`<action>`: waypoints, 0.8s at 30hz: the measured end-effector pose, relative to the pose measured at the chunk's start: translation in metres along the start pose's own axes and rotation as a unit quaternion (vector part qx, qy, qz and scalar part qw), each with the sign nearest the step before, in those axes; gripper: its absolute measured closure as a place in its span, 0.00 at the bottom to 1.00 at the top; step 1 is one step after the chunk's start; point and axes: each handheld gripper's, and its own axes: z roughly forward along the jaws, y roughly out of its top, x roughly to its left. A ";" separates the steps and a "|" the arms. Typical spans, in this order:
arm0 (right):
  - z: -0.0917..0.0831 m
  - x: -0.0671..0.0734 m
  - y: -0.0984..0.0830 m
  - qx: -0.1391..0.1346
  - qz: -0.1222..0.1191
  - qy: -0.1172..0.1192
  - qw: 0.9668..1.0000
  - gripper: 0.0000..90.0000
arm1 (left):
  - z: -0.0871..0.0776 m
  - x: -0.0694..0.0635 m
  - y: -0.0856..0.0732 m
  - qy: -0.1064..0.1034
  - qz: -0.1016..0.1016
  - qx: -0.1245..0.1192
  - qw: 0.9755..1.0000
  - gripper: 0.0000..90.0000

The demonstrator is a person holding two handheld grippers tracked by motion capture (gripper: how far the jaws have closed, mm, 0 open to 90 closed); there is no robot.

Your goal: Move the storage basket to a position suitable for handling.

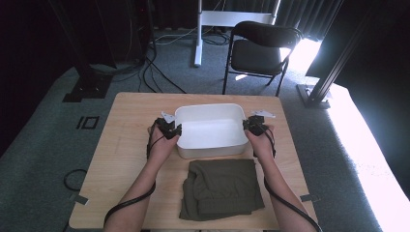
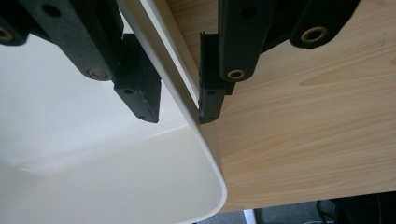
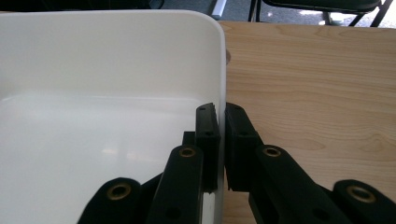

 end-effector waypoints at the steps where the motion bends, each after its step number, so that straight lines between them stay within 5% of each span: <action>1: -0.001 -0.004 0.000 -0.001 0.002 -0.003 1.000 0.95 | 0.001 -0.002 0.001 -0.001 0.001 -0.001 1.000 0.79; 24: -0.009 -0.033 -0.003 0.000 0.023 -0.018 1.000 0.95 | 0.022 -0.024 0.017 -0.020 0.029 0.005 0.999 0.79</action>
